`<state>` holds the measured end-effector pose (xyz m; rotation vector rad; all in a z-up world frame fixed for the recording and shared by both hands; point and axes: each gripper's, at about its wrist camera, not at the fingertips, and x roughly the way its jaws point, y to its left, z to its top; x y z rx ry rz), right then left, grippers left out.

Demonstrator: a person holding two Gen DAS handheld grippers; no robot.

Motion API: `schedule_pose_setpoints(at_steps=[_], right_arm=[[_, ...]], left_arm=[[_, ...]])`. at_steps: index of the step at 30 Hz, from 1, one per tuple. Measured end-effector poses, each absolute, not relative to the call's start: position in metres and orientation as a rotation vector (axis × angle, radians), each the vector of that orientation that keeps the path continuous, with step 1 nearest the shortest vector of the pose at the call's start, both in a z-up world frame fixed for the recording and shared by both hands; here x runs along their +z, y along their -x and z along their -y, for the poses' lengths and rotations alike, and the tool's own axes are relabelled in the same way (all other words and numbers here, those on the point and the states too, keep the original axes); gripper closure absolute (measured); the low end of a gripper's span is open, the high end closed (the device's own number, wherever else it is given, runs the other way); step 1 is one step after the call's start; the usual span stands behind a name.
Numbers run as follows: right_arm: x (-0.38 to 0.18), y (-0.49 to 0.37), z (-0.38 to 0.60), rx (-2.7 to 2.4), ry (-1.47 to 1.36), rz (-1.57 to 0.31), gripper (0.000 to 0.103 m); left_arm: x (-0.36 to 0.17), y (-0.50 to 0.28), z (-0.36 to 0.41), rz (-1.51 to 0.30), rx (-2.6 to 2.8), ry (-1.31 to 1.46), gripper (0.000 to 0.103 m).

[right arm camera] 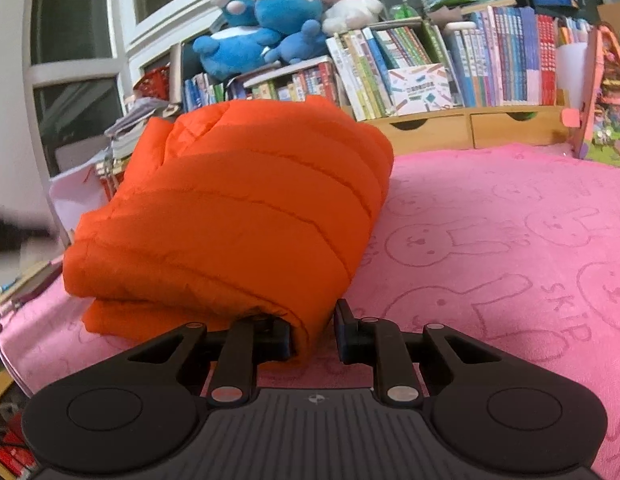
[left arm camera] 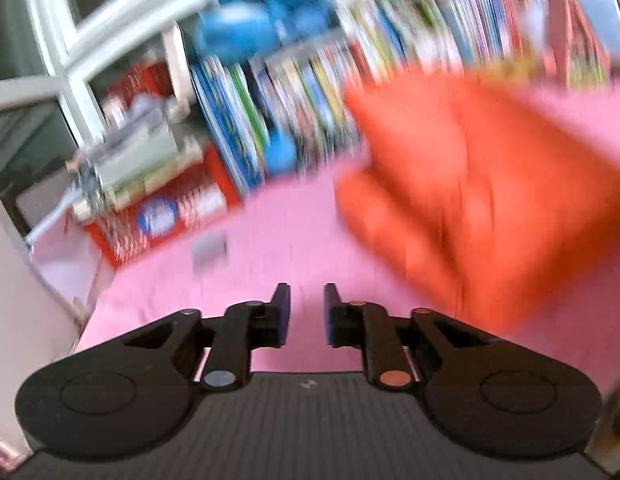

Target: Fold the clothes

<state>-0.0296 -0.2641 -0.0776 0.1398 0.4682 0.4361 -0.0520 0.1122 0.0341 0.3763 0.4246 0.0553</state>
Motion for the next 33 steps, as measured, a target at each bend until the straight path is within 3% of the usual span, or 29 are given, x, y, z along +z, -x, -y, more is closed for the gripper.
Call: schedule_pose_setpoints(at_steps=[5, 10, 16, 25, 28, 31, 33], right_arm=[[-0.075, 0.03, 0.264, 0.44, -0.115, -0.475, 0.081], [-0.074, 0.029, 0.271, 0.451, -0.095, -0.491, 0.079], [-0.068, 0.023, 0.29, 0.534, -0.133, -0.525, 0.065], [-0.027, 0.024, 0.326, 0.593, -0.138, -0.522, 0.039], [-0.008, 0.02, 0.328, 0.602, -0.126, -0.486, 0.035], [0.006, 0.006, 0.323, 0.6, -0.171, -0.464, 0.023], [0.013, -0.007, 0.318, 0.595, -0.219, -0.456, 0.022]], left_arm=[[0.06, 0.002, -0.052, -0.251, -0.096, -0.351, 0.077], [0.036, -0.065, -0.022, -0.304, -0.083, -0.36, 0.076], [0.003, -0.089, -0.047, -0.435, -0.039, -0.209, 0.075], [-0.01, -0.084, -0.058, -0.425, -0.06, -0.118, 0.076], [-0.013, -0.08, -0.06, -0.414, -0.068, -0.087, 0.076], [-0.016, -0.079, -0.064, -0.404, -0.078, -0.05, 0.076], [-0.018, -0.079, -0.067, -0.399, -0.084, -0.027, 0.076]])
